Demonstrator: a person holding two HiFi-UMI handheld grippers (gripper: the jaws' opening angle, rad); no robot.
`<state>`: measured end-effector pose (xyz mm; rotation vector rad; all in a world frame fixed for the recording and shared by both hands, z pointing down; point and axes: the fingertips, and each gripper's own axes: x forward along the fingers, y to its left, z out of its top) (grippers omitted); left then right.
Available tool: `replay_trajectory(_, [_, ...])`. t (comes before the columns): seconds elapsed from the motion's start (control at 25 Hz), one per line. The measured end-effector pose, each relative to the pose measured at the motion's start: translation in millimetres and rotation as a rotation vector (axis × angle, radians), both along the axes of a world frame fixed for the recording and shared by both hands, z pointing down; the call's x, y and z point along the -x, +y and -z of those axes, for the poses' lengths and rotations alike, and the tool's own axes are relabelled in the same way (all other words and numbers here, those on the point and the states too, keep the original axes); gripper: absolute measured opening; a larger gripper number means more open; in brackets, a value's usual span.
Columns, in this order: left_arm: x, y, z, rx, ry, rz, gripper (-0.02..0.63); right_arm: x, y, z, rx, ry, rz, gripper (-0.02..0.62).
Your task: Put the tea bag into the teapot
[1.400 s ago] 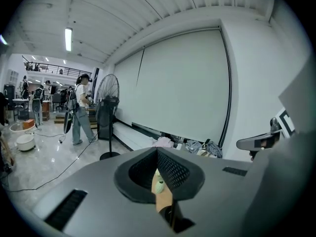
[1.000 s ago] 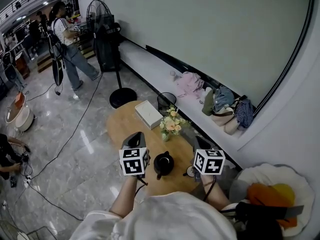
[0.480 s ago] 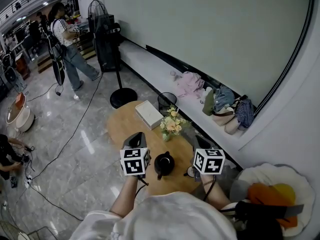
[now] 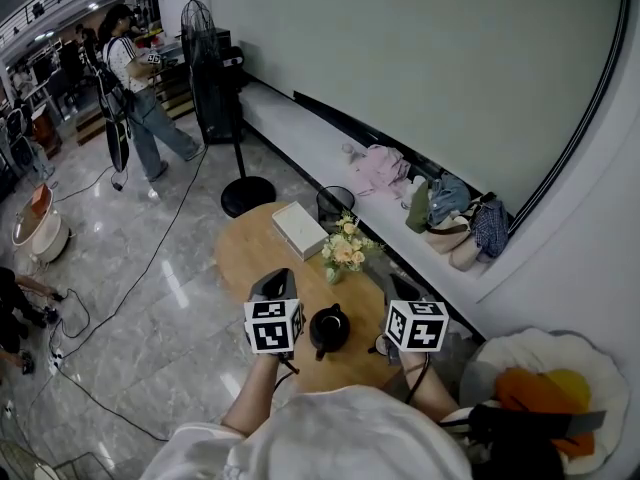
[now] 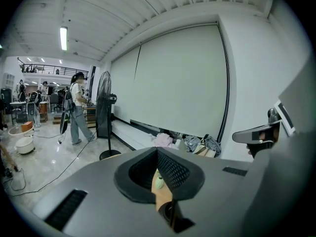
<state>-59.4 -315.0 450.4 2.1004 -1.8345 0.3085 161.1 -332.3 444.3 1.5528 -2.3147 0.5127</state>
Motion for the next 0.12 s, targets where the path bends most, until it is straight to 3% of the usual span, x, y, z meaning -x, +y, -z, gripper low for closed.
replay_trajectory(0.12, [0.5,2.5,-3.0,0.008,-0.001,0.000,0.017,1.5,2.3,-2.0,0.005,0.000,0.001,0.034])
